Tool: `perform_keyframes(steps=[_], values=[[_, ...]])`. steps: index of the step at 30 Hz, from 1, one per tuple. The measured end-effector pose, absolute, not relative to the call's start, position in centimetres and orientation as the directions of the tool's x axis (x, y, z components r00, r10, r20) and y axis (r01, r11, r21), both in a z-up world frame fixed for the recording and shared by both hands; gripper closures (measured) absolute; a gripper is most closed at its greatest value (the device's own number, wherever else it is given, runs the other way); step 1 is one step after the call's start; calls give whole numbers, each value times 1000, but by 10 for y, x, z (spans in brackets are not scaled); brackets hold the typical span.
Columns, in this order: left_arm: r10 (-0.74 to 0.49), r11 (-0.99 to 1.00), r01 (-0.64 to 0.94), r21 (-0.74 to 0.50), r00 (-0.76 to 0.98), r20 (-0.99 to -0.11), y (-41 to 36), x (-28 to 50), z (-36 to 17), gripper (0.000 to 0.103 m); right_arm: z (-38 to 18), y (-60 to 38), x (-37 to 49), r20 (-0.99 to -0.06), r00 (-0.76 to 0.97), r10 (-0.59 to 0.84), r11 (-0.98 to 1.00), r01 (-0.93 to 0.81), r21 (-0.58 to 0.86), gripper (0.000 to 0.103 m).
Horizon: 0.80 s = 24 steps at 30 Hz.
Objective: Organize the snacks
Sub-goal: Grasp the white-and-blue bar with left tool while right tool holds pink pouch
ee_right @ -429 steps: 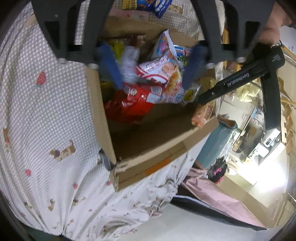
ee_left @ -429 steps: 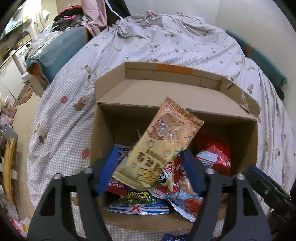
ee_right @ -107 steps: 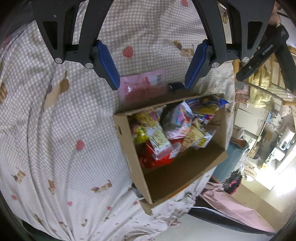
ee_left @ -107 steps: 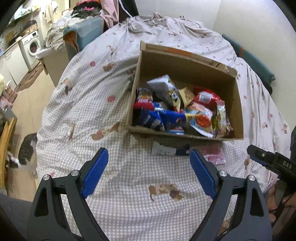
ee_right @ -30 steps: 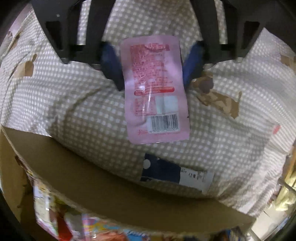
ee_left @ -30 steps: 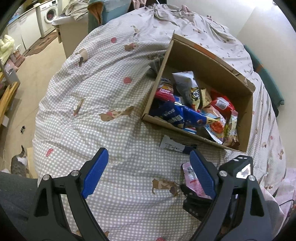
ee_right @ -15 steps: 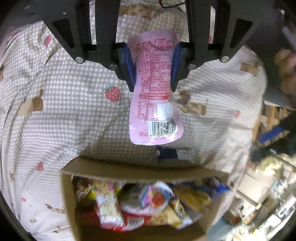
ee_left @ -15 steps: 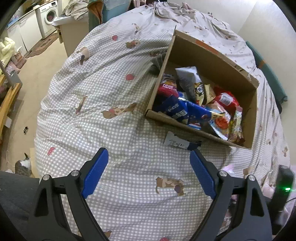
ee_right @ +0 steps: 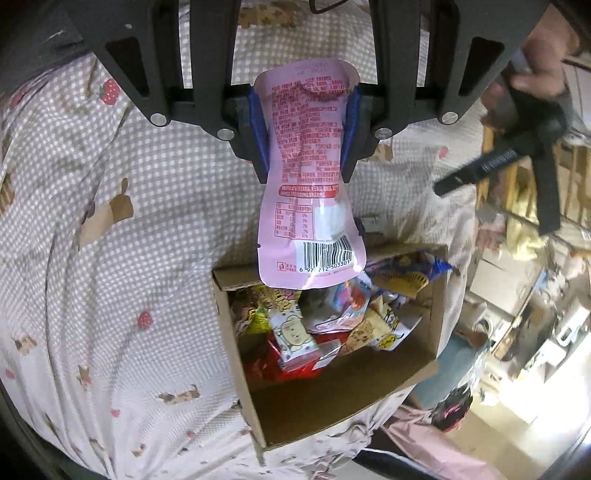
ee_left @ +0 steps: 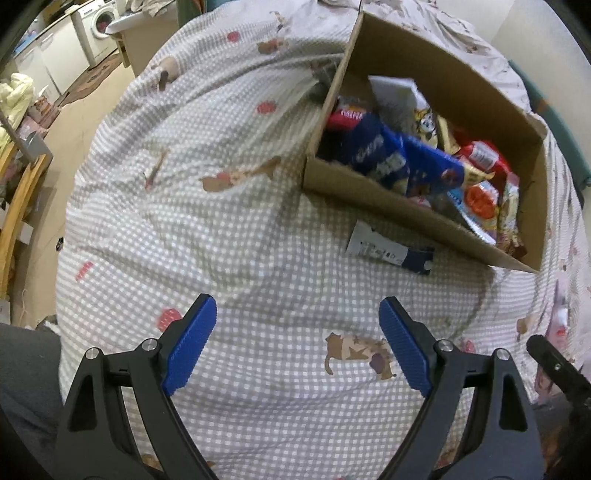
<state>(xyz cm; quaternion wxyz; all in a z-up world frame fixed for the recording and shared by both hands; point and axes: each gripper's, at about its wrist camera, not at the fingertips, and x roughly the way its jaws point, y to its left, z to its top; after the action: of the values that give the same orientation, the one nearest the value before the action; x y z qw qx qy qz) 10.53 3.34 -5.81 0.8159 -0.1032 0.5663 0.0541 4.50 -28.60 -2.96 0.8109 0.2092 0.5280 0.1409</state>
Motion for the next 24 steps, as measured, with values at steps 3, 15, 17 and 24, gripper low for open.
perform_keyframes(steps=[3, 15, 17, 24], values=[[3, 976, -204, -78, 369, -929, 16, 115, -63, 16, -41, -273, 52, -794, 396, 461, 864, 6, 504, 66], [-40, 997, -44, -60, 362, -931, -60, 179, -104, 15, -47, -282, 54, -787, 392, 477, 844, 45, 534, 66], [27, 997, -79, 0, 350, -936, -64, 189, -111, 15, -48, -282, 55, -783, 393, 482, 840, 49, 541, 66], [79, 992, -118, 47, 282, -956, -63, 189, -134, 15, -49, -277, 57, -792, 379, 478, 848, 35, 529, 66]])
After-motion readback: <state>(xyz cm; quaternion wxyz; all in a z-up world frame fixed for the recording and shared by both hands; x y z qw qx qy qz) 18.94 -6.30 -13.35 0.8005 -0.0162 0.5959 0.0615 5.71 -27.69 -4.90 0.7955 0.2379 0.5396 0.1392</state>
